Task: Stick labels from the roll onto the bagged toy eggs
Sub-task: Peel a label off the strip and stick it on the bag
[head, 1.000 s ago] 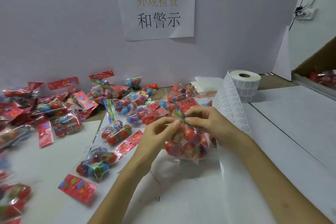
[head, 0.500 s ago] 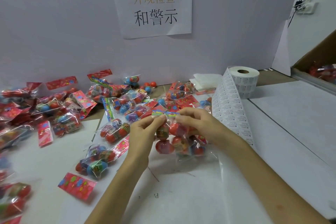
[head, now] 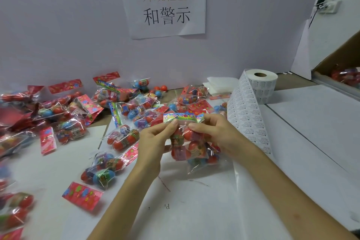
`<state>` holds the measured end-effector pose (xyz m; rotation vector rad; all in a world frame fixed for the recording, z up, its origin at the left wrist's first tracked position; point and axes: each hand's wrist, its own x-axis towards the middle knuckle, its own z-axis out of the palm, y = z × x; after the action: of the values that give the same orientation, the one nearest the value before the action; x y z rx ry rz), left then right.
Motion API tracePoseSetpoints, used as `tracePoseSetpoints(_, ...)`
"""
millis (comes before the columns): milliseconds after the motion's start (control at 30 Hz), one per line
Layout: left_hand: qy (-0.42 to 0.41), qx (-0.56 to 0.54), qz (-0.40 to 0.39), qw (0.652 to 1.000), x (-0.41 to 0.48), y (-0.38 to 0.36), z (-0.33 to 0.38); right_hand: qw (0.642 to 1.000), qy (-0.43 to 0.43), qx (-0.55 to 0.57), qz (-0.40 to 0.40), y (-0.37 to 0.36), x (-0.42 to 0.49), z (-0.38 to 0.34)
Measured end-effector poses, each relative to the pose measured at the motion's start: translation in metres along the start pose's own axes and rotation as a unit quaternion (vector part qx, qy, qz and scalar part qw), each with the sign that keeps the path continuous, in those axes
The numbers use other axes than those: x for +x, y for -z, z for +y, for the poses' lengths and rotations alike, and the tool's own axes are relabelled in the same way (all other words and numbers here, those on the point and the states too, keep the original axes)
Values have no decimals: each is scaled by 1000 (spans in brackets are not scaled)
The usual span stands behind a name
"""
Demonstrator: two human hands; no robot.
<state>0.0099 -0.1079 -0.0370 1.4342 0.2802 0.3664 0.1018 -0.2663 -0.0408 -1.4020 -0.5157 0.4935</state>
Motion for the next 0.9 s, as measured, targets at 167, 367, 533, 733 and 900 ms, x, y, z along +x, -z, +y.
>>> tracePoseSetpoints(167, 16, -2, -6, 1000, 3, 1, -3, 999, 28, -25, -3, 2, -1, -3)
tracePoseSetpoints(367, 9, -11, -20, 1000, 4, 0, -6, 999, 36, -31, 19, 4, 1, -2)
tracePoseSetpoints(533, -133, 97, 68, 984, 6, 2, -10, 988, 68, -4, 140, 5, 5, 0)
tracePoseSetpoints(733, -155, 178, -43, 971, 2, -7, -16, 992, 76, 82, 67, 6, 3, -7)
tracePoseSetpoints(900, -65, 11, -24, 998, 8, 1, -16, 989, 87, 110, -47, 6, -1, -13)
